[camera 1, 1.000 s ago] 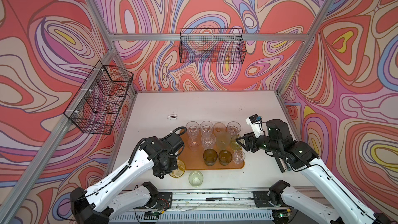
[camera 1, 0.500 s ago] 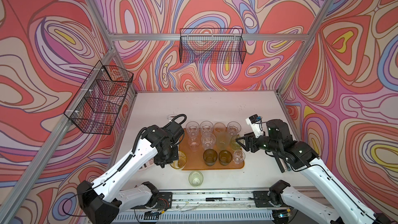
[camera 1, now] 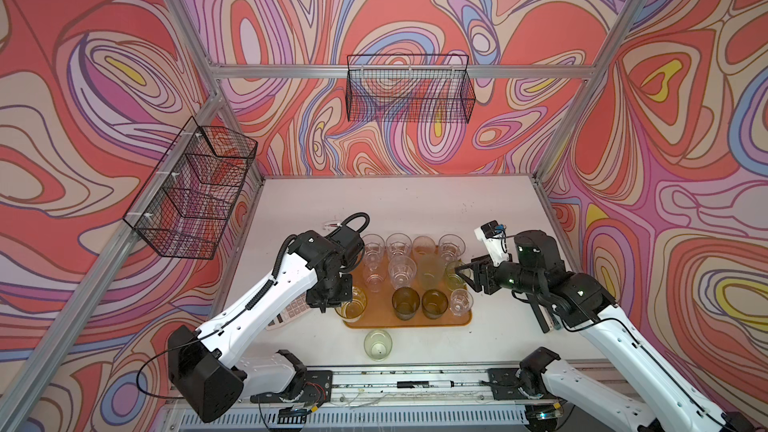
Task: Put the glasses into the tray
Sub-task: 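Lower the left gripper onto the yellow glass rim and close it, then lift the yellow glass with the left gripper and carry it over the tray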
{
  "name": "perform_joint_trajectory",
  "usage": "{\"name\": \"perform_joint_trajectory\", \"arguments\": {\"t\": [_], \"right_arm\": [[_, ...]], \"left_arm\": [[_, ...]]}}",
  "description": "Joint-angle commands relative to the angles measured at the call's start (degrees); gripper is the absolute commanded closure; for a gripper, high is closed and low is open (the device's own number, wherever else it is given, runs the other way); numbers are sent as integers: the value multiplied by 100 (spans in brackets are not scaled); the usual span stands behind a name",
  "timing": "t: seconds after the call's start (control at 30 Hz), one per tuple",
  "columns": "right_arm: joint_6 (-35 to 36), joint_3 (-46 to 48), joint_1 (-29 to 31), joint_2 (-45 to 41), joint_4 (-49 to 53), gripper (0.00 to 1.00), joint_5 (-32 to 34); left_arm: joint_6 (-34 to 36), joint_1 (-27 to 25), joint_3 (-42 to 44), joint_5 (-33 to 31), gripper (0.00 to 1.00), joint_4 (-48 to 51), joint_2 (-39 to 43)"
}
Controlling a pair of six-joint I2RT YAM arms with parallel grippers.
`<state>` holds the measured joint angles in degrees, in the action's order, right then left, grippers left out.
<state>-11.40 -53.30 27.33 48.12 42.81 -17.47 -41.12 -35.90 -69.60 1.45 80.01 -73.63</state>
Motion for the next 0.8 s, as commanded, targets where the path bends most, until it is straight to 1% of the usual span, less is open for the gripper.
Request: {"name": "perform_joint_trajectory", "arguments": {"t": [0.0,0.4,0.77], "right_arm": [[57,57,-17,-61,-103,32,-19],[59,64,-16,-74,-100,31,-19],[60,65,-17,-74,-101,32,-36]], "left_arm": [[102,40,-193,-47,100,-36,-85],[82,28,-73,258,100,-637,-379],[-29,-33,206,540,100,-1184,-598]]}}
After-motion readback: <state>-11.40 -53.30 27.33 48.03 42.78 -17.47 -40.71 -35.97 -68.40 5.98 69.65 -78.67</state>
